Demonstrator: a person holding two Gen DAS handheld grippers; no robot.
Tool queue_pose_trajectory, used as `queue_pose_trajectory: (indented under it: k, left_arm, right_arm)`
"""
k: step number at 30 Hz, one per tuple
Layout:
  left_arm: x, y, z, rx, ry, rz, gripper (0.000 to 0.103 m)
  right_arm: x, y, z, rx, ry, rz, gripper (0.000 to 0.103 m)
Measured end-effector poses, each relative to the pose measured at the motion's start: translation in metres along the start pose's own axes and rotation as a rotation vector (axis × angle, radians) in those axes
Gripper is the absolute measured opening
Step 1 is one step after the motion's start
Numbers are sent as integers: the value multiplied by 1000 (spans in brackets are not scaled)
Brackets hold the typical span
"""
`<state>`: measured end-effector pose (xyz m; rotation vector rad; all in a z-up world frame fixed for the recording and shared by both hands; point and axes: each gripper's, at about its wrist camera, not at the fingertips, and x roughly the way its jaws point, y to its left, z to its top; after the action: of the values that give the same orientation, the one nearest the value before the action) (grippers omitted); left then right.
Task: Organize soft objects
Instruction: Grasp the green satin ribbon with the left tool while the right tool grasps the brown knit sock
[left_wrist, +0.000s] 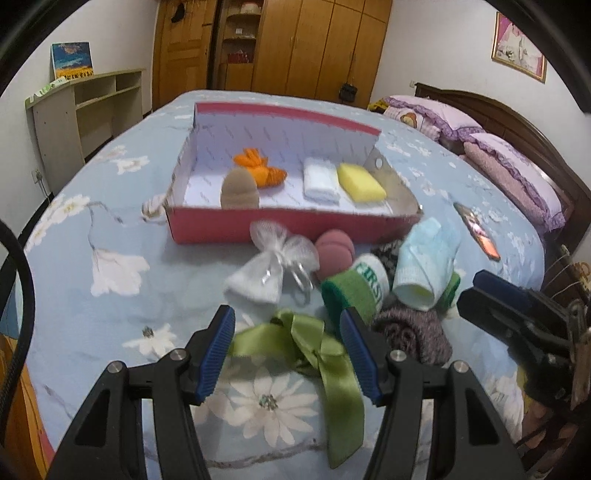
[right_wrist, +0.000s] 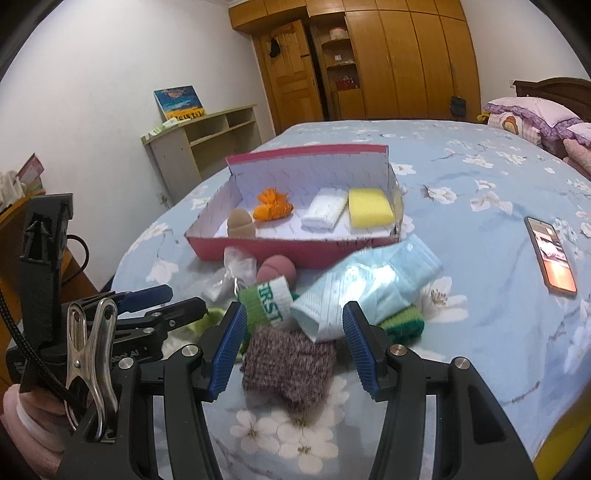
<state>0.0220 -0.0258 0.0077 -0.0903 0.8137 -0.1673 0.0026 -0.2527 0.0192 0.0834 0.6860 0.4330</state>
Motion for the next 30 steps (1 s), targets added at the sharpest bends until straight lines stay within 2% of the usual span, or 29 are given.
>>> queue_pose_trajectory:
  k: [6, 15, 18, 22, 25, 30]
  left_arm:
    - [15, -2, -14, -3, 42, 3, 63]
    - [39, 2, -25, -36, 87, 16, 63]
    - [42, 2, -27, -28, 89, 7, 70]
    - [48, -9, -31, 23, 111, 2, 88]
    - [51, -16, -33, 50, 124, 22, 90]
    - [51, -15, -35, 54, 125, 8, 92]
  right_arm:
    - [6, 6, -15, -35, 57, -57, 56]
    - [23, -3, -24, 21, 133, -36, 56]
    - [30, -8, -28, 55, 166, -20, 56]
    - [37, -12, -29, 89, 195, 3, 56]
    - [43, -13, -31, 100, 220, 8, 56]
    - [45, -17, -34, 125, 232, 23, 56]
